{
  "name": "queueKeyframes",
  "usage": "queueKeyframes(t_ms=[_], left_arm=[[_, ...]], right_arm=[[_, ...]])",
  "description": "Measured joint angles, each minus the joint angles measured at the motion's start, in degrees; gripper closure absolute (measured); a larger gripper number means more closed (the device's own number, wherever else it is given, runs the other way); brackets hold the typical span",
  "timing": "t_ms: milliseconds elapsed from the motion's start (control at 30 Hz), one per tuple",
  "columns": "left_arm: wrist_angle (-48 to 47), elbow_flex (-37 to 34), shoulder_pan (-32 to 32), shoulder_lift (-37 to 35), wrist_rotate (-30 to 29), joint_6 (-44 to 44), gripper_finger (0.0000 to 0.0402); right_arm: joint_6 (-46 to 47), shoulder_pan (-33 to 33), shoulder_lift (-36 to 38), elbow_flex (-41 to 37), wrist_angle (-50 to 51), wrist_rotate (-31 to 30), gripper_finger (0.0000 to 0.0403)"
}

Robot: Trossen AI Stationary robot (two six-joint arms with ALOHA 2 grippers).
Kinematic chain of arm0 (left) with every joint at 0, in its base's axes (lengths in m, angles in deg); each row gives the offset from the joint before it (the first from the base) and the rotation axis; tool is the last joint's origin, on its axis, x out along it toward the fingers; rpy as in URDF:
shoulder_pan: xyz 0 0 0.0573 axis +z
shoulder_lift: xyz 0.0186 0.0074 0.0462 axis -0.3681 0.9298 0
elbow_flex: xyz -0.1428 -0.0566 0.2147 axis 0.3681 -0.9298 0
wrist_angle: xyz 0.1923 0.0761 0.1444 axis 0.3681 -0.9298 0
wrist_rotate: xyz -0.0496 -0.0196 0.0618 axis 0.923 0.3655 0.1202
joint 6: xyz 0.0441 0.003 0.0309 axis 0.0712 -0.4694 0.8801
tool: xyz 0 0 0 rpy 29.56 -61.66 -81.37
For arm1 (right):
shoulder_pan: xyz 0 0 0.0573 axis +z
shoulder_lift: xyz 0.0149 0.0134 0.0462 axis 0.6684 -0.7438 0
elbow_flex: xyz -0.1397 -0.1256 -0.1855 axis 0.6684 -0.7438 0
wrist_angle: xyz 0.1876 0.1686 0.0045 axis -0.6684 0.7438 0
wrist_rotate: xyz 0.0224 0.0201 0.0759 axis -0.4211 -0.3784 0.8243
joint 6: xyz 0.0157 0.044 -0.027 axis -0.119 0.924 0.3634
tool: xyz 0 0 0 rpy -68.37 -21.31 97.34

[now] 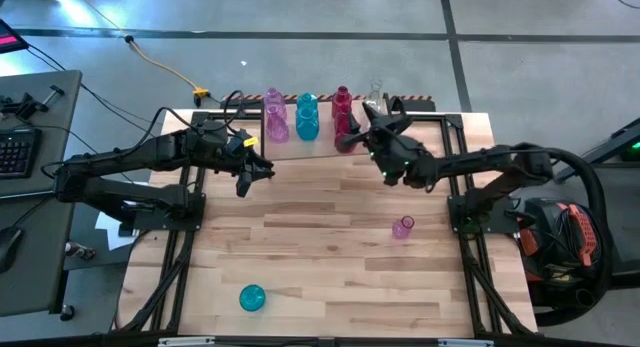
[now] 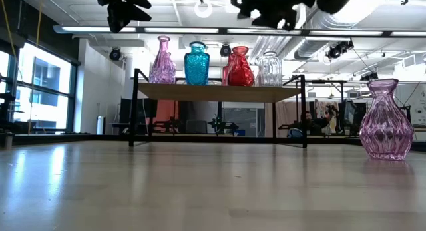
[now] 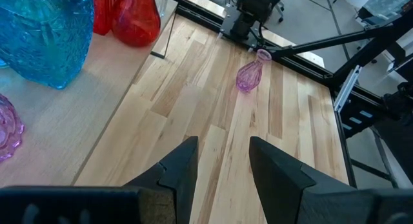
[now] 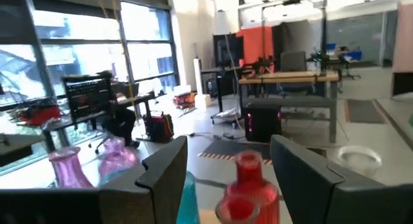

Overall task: Sort vases onto shelf
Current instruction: Adjust the transparent vase

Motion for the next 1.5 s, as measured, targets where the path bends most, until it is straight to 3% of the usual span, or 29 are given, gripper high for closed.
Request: queueKeyframes(t_ms=[167, 433, 600, 933, 1100, 1500], left_arm=[[0.0, 0.0, 0.0, 0.0, 0.0, 0.0, 0.0271], [0.0, 0.0, 0.0, 0.0, 0.0, 0.0, 0.0271], [0.0, 0.0, 0.0, 0.0, 0.0, 0.0, 0.0271], [0.0, 0.0, 0.0, 0.0, 0.0, 0.0, 0.0271], [0.0, 0.0, 0.0, 0.0, 0.0, 0.0, 0.0271], [0.0, 0.0, 0.0, 0.0, 0.0, 0.0, 0.0271]], right_arm=[[2.8, 0.0, 5.4, 0.2, 7.7, 2.0, 0.0196], [19.2, 1.7, 14.4, 0.1, 34.0, 6.1, 0.0196], [31.7, 1.0, 17.4, 0.1, 45.6, 13.0, 0.0196], [51.3, -7.4, 21.8, 0.1, 54.5, 28.4, 0.0205], [54.3, -11.0, 21.8, 0.0, 55.7, 35.1, 0.0219], [55.5, -11.8, 21.8, 0.0, 57.5, 38.3, 0.0222]])
